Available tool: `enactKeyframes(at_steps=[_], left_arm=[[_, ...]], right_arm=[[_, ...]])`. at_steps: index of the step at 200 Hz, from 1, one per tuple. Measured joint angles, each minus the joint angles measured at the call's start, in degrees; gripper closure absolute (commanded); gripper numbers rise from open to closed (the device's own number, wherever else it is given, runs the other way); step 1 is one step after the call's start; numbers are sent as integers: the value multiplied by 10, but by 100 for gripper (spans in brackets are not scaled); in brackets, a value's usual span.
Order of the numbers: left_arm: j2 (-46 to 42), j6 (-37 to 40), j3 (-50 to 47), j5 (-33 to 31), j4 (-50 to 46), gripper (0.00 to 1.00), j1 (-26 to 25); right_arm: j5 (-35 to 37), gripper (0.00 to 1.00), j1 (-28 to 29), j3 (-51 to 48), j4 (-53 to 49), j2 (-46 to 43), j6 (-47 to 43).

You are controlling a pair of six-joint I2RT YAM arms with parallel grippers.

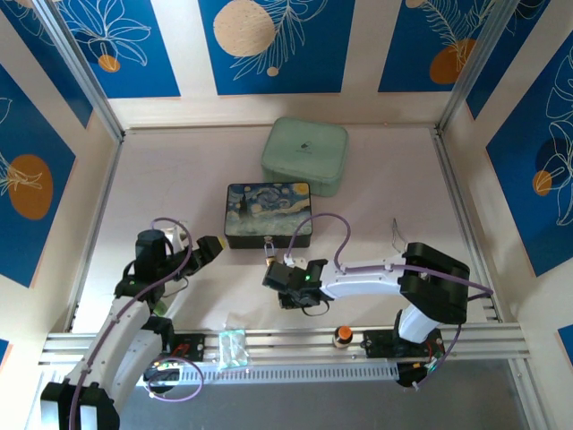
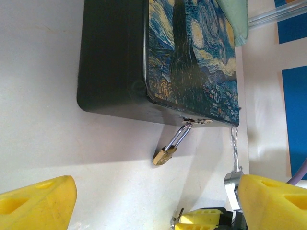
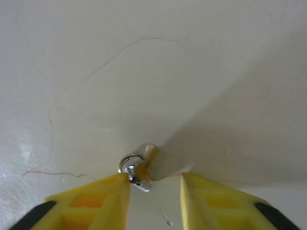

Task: Unlock the padlock with the key

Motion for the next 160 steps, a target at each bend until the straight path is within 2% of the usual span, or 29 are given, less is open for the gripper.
enactKeyframes(at_steps=[18, 29, 50, 94, 113, 160], left_arm=[[-11, -3, -8, 0, 0, 14, 0], [-17, -4, -11, 0, 0, 14, 0], [-20, -4, -14, 2, 0, 14, 0], [-20, -11, -21, 7, 3, 16, 0], [-20, -19, -30, 27, 37, 19, -2], [-25, -28, -38, 90, 158, 25, -39]], right_arm=[[-3, 72, -3, 9, -5, 8, 0], [-5, 83, -5, 13, -7, 11, -1], [-18, 97, -11, 17, 19, 22, -4], [-36, 100, -22, 17, 32, 22, -13], [-43, 100, -26, 9, 54, 18, -29], [-160, 100, -91, -75, 167, -57, -183]])
